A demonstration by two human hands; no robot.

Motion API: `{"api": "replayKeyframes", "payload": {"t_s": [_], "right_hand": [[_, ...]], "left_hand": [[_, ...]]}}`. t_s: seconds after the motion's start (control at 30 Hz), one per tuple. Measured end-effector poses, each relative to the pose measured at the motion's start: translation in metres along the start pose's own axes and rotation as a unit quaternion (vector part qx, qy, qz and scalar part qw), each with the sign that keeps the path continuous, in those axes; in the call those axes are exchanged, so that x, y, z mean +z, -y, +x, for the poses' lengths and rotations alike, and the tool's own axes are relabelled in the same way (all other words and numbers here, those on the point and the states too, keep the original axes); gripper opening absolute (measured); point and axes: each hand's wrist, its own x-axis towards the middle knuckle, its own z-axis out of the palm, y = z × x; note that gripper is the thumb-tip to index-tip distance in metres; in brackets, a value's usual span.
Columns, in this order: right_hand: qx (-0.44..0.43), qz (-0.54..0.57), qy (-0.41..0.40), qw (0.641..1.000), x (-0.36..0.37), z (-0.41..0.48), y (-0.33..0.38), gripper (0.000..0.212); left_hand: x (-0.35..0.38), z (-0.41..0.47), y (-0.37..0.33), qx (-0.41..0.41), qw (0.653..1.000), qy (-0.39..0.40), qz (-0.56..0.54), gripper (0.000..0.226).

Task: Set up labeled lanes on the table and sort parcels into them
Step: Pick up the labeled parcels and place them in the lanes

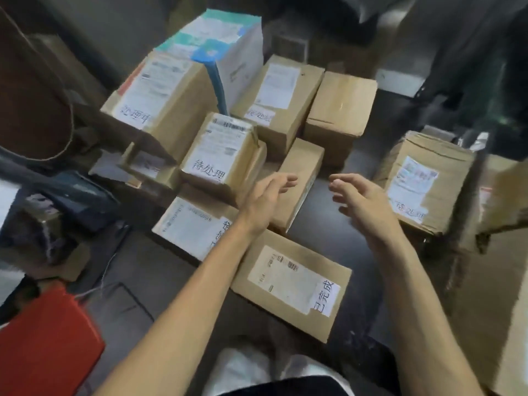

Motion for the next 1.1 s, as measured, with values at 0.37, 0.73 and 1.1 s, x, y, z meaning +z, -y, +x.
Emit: {"api": "replayKeyframes", "payload": {"t_s": [0.37, 0.73, 1.1], "right_hand": [[0.132, -0.021, 0.049, 0.990, 0.074, 0.035, -0.018, 0.085], [0.183, -0.125, -0.047, 0.974, 0.108, 0.044, -0.014, 0.105], [0.184, -0.010, -0.078, 0.980, 0.058, 0.038, -0.032, 0.098]], "left_hand": [[0.020, 0.046, 0.006, -0.011, 0.986, -0.046, 0.161, 0.039], [0.019, 0.052, 0.006, -0.057, 0.994, -0.056, 0.070, 0.032], [0.022, 0.055, 0.000, -0.060, 0.987, -0.005, 0.148, 0.051]]}}
